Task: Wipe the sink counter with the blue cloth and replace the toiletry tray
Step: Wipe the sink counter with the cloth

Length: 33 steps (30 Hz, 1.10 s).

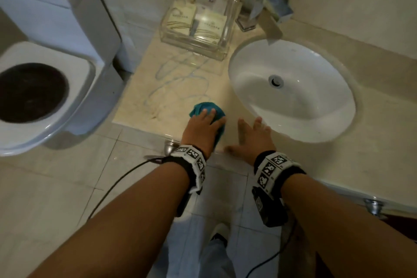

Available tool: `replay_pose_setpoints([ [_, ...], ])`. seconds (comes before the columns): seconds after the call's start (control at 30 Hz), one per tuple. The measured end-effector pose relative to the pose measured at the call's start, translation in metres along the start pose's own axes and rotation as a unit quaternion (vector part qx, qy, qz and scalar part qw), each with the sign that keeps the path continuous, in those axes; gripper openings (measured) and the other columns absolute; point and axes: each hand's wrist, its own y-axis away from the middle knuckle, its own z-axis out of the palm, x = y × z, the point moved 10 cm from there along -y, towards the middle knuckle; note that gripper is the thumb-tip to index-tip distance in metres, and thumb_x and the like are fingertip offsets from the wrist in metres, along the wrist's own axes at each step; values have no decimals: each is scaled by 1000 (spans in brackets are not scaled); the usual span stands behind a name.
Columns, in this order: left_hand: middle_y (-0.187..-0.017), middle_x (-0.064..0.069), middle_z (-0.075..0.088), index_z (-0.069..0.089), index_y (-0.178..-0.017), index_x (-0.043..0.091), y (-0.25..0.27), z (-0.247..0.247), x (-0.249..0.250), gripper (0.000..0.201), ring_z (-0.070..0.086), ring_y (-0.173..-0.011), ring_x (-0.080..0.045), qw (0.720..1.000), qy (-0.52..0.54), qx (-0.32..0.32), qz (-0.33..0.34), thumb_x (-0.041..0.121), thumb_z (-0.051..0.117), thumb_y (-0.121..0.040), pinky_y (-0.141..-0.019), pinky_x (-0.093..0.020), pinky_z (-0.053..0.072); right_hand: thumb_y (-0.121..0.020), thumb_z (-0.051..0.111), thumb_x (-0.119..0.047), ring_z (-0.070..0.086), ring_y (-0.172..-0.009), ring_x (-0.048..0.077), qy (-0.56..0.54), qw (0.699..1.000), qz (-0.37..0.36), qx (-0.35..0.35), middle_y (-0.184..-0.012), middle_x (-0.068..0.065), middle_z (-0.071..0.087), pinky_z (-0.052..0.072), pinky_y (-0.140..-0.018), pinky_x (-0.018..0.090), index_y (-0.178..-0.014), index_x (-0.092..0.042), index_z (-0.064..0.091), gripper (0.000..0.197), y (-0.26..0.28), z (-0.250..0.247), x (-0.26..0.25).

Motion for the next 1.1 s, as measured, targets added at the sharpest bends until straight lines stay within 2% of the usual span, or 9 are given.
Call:
replay_pose_setpoints([
  [0.1, -160, -5, 10, 18, -151, 25, -8, 3, 34, 60, 10, -147, -25, 999, -7, -26, 46, 23, 46, -97, -117, -40, 16, -73, 57, -68, 1, -143, 40, -3, 1000, 1, 6, -157, 13, -10, 18, -113, 58, -146, -40, 3, 95, -5, 3, 3],
  [0.23, -160, -3, 11, 20, -150, 23, -4, -2, 21, 57, 12, -146, -23, 996, -18, -37, 82, 21, 44, -98, -116, -36, 19, -72, 57, -69, -1, -144, 39, 12, 1000, 0, -1, -156, 13, -12, 18, -114, 58, -145, -41, 1, 97, -5, 4, 4],
  [0.4, -160, -3, 8, 21, -150, 23, 12, -29, -69, 53, 9, -147, -25, 1000, 8, -25, -14, 21, 39, -101, -115, -37, 22, -72, 59, -67, -4, -142, 42, 3, 1000, 0, -15, -156, 10, -16, 17, -114, 58, -145, -40, 0, 97, 2, 1, 1],
  [0.5, -160, -7, 3, 10, -152, 24, 11, -24, -83, 54, 6, -147, -29, 997, -32, -48, -50, 22, 33, -103, -117, -39, 19, -73, 60, -66, -6, -142, 42, -5, 1000, 1, -18, -156, 9, -18, 16, -114, 58, -146, -40, 1, 97, 3, 1, 1],
  [0.6, -160, -10, 4, 7, -152, 22, 2, -15, -46, 54, 8, -146, -32, 997, -65, -38, -32, 24, 30, -103, -116, -40, 19, -71, 60, -68, -5, -143, 41, -3, 1000, 3, -2, -156, 9, -16, 17, -114, 58, -145, -41, 1, 98, 0, 3, 2],
  [0.8, -160, -5, 6, 10, -152, 25, 3, 10, 26, 63, 10, -146, -25, 988, -90, -53, 115, 27, 43, -99, -115, -37, 19, -69, 56, -73, -2, -145, 35, -2, 1000, 10, 13, -157, 7, -14, 18, -114, 57, -144, -44, 0, 98, -6, 8, 5],
  [0.87, -159, -4, 13, 16, -151, 26, 9, 0, 10, 57, 18, -144, -25, 989, -82, -35, 114, 24, 41, -100, -113, -35, 24, -68, 60, -70, 3, -144, 36, -5, 1000, 22, 9, -157, 5, -9, 21, -114, 56, -144, -44, 3, 98, -2, 5, 5],
  [1.0, -145, -5, 33, 27, -147, 30, 27, -33, -75, 57, 35, -127, -32, 997, -75, 26, 10, 31, 50, -94, -96, -39, 40, -65, 71, -55, 36, -125, 37, 32, 999, 17, 37, -138, 12, 31, 41, -100, 51, -129, -23, 35, 80, 5, -19, -25],
  [1.1, -144, -9, 35, 30, -147, 27, 37, -48, -124, 52, 29, -132, -33, 994, -95, 45, -16, 33, 44, -97, -105, -41, 31, -68, 69, -55, 22, -137, 38, -1, 999, -32, 23, -152, 10, 15, 33, -106, 54, -138, -27, 27, 86, -3, -13, -61],
])
